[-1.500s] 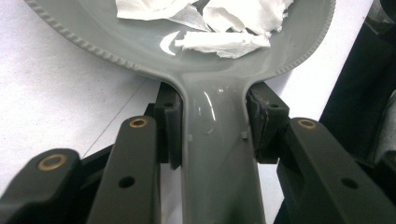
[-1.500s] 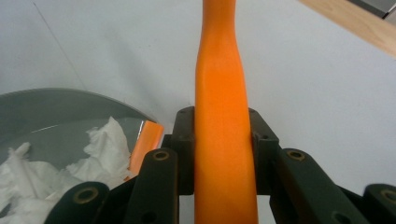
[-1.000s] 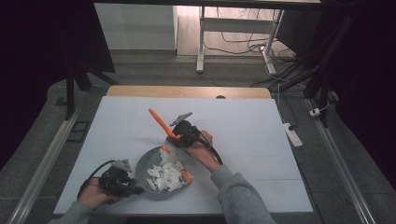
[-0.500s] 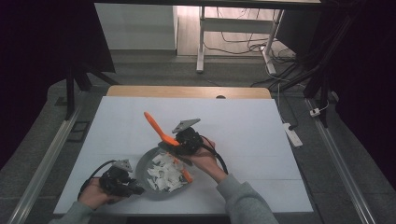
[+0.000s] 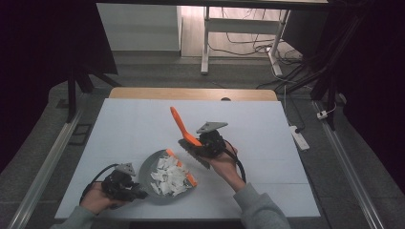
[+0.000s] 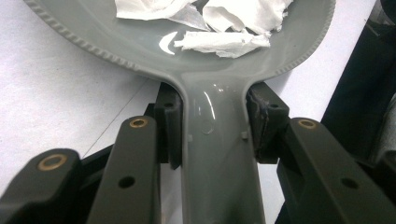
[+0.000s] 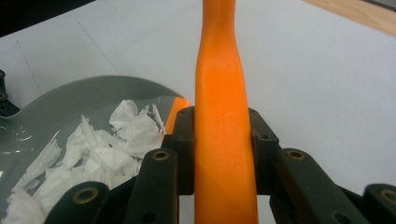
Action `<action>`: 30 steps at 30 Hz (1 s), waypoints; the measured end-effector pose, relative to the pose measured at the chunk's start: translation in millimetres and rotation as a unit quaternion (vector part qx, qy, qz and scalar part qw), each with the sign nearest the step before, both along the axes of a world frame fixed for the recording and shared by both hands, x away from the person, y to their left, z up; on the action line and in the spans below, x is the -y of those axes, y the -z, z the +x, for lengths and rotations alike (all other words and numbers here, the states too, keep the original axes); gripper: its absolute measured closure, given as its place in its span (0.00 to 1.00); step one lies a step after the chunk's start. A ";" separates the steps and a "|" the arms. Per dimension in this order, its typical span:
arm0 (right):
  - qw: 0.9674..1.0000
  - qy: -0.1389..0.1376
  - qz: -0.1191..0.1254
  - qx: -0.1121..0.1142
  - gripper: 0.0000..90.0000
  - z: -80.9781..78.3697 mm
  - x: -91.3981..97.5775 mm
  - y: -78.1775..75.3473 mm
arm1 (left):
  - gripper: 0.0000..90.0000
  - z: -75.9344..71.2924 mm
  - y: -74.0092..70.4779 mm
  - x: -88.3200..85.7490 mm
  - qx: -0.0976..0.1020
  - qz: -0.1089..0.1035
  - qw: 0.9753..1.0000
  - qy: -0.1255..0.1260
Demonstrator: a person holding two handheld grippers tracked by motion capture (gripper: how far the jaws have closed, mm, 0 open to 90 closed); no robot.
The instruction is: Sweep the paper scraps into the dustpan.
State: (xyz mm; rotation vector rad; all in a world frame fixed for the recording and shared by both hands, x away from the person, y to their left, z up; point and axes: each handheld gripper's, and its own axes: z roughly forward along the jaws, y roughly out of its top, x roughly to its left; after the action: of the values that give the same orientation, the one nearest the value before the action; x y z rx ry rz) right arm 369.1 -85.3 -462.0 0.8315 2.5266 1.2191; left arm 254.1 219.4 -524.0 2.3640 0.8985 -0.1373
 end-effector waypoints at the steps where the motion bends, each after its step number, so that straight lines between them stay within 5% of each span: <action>1: 1.000 0.005 0.001 -0.002 0.78 -0.5 2.5 1.0 | 0.68 0.0 0.0 0.0 0.000 0.000 1.000 0.000; 16: 0.999 0.048 0.001 -0.018 0.78 -3.1 15.4 17.5 | 0.68 -0.3 -0.2 0.1 0.000 -0.001 1.000 -0.001; 30: 0.998 0.059 -0.017 -0.033 0.78 -13.6 -3.1 29.1 | 0.68 -1.1 -0.5 0.7 0.001 0.000 1.000 -0.001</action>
State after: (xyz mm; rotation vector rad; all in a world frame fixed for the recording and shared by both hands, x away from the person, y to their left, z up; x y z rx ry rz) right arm 355.5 -82.2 -491.1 1.0132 2.5016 1.1266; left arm 253.0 218.7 -523.5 2.3627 0.8997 -0.1351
